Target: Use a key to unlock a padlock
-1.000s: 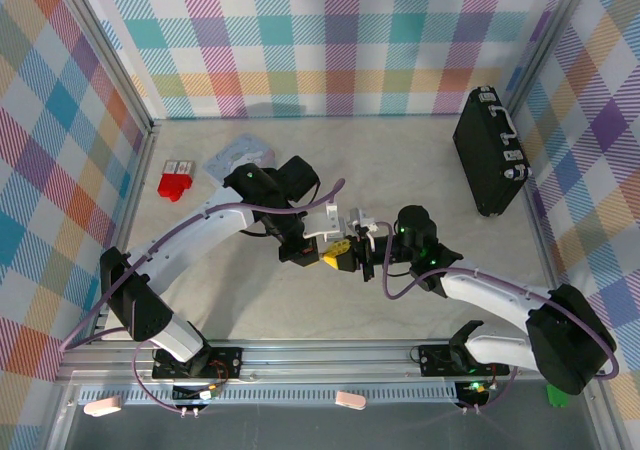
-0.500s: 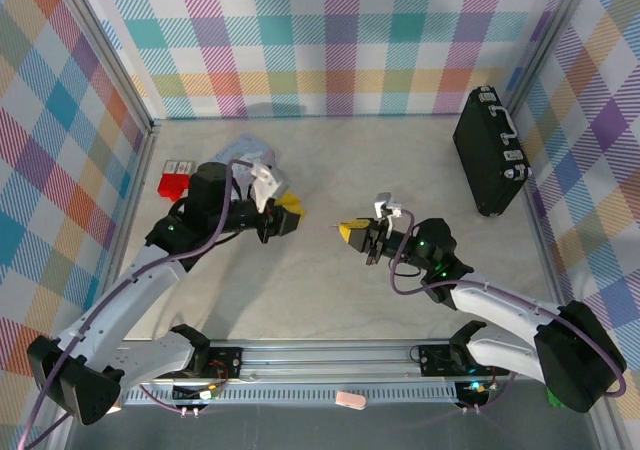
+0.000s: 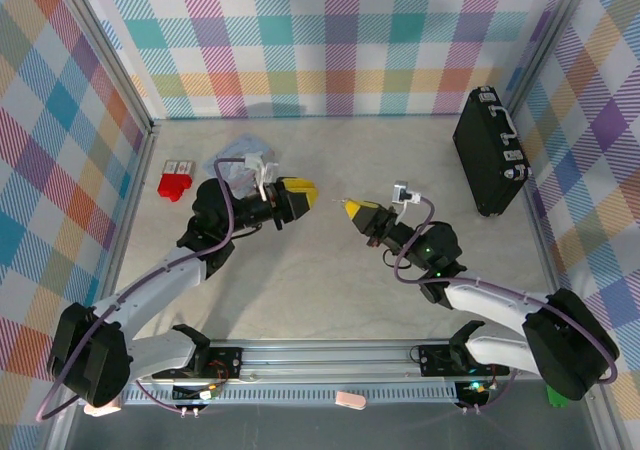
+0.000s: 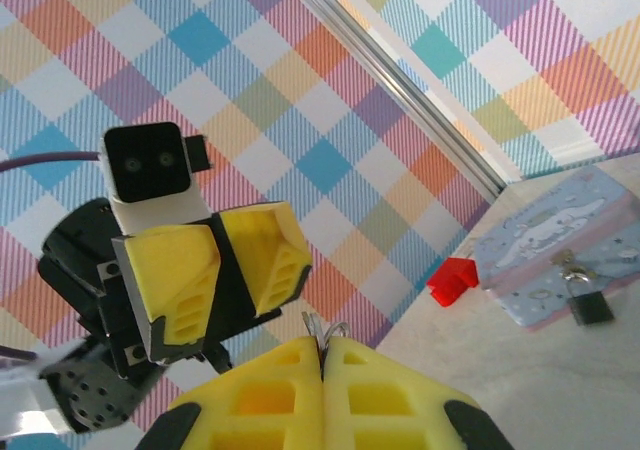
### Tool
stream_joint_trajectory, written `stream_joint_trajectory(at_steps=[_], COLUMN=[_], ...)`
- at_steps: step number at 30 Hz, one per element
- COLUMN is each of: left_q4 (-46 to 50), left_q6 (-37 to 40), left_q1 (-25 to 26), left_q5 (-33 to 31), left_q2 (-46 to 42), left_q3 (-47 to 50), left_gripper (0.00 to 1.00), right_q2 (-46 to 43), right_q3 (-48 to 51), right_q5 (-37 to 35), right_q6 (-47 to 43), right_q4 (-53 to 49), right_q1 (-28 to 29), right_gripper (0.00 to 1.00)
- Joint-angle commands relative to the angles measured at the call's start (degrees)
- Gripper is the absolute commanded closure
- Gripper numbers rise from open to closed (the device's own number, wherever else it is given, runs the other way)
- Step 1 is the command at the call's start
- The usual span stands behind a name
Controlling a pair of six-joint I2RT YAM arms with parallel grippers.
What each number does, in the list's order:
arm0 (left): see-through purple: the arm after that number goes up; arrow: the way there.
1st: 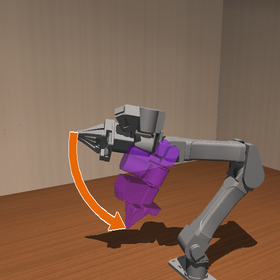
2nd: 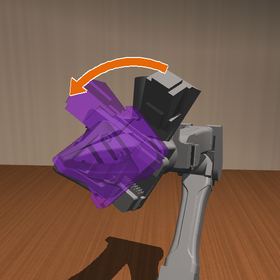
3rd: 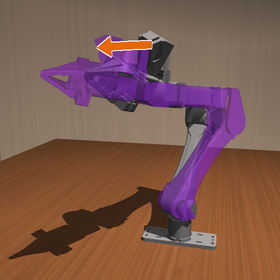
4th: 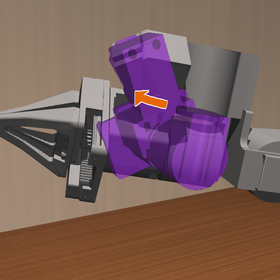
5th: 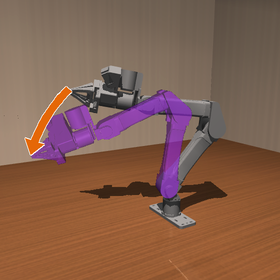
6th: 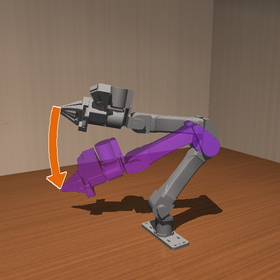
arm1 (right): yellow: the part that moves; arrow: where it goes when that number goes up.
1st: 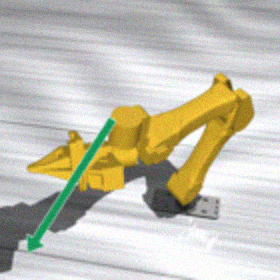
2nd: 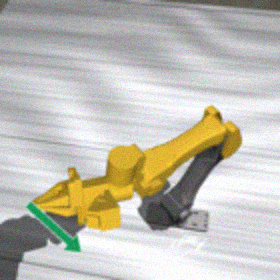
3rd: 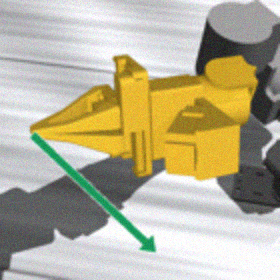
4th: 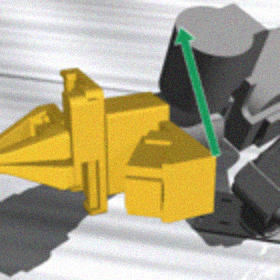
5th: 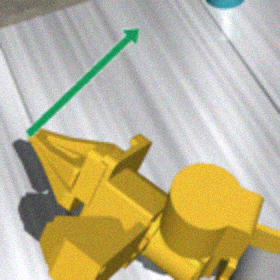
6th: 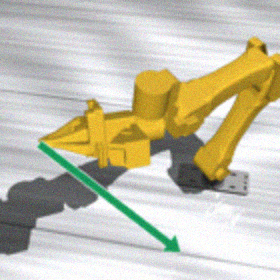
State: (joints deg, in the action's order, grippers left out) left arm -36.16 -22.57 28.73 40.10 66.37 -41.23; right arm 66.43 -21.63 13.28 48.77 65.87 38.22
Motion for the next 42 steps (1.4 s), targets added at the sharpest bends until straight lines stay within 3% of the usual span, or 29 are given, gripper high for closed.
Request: stream_joint_trajectory(at_steps=[1,10,33,42], left_q4=[-14.29,-20.06,-17.37,-16.09], left_q6=[-7.51,-11.88,-11.45,-10.64], left_q1=[0.34,1.06,1.24,1.25], left_q5=[3.55,5.73,6.93,7.52], left_q2=[2.00,5.27,5.70,5.26], left_q3=[1.26,1.25,0.28,-0.43], left_gripper=[0.67,0.67,0.77,0.96], right_q2=[2.22,6.99,9.15,9.85], right_q3=[-2.56,-6.77,-8.50,-9.13], right_q5=[-0.32,-0.55,-0.84,-0.80], right_q6=[3.41,4.78,4.59,4.57], right_q4=[7.17,11.48,13.14,13.32], right_q1=[0.86,2.53,3.34,3.79], right_gripper=[1.00,1.00,1.00,1.00])
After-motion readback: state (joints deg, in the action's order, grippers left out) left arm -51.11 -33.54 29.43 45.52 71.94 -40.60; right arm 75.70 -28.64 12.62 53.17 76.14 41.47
